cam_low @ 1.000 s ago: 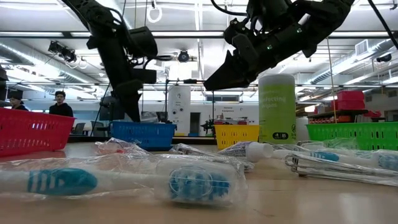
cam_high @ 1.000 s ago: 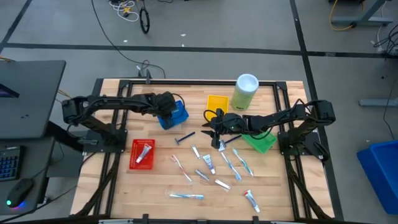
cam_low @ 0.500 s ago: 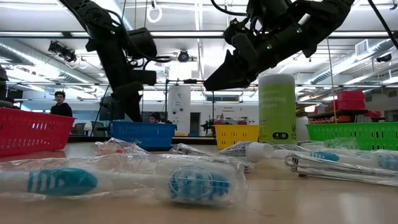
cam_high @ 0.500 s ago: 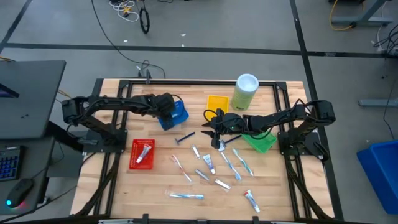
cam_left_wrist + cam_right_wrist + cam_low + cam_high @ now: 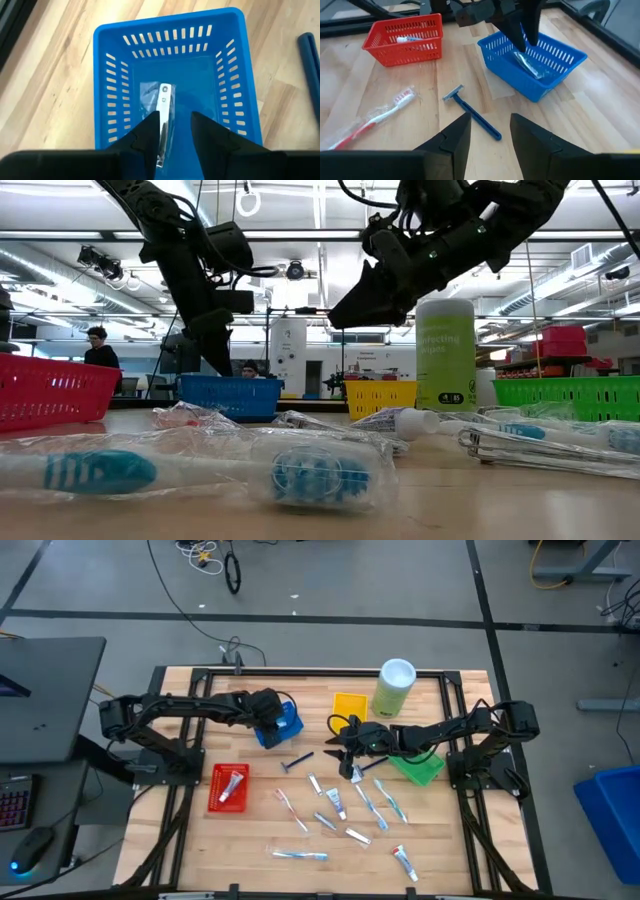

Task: Pick & Place Travel size toiletries
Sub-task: Put the blue toothbrush into the yellow basket, then put the blue razor into the green basket

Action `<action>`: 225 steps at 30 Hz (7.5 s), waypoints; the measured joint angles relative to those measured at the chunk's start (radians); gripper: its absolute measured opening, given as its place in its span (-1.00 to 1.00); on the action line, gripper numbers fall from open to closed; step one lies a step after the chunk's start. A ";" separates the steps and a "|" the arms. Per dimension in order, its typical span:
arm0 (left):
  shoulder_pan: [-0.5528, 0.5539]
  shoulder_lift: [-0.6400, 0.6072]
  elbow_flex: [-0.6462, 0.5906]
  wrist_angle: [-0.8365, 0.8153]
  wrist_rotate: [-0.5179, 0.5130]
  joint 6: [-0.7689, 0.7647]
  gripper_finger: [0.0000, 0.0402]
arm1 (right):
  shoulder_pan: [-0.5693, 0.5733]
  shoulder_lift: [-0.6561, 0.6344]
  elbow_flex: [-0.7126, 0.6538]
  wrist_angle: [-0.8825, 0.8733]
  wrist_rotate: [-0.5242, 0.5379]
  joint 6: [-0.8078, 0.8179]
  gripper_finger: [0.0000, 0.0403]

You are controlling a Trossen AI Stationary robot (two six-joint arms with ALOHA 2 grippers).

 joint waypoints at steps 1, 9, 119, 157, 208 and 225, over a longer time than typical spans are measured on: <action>-0.001 0.000 0.000 -0.003 0.001 -0.010 -0.42 | 0.000 0.000 0.000 -0.008 0.000 0.025 -0.25; -0.047 -0.109 0.001 -0.009 -0.001 -0.012 -0.42 | 0.001 0.000 0.000 -0.181 0.000 0.204 -0.14; -0.392 -0.373 -0.192 0.404 -0.091 -0.061 -0.41 | 0.053 -0.090 0.097 -0.386 0.638 0.543 -0.80; -0.392 -0.373 -0.191 0.400 -0.091 -0.057 -0.41 | -0.212 0.167 0.097 -0.210 0.365 0.296 -0.23; -0.392 -0.373 -0.191 0.402 -0.091 -0.050 -0.41 | 0.076 -0.125 -0.031 -0.834 -0.017 -0.112 -0.08; -0.393 -0.373 -0.191 0.402 -0.108 -0.050 -0.41 | 0.018 -0.125 -0.177 -0.648 0.009 -0.121 -0.21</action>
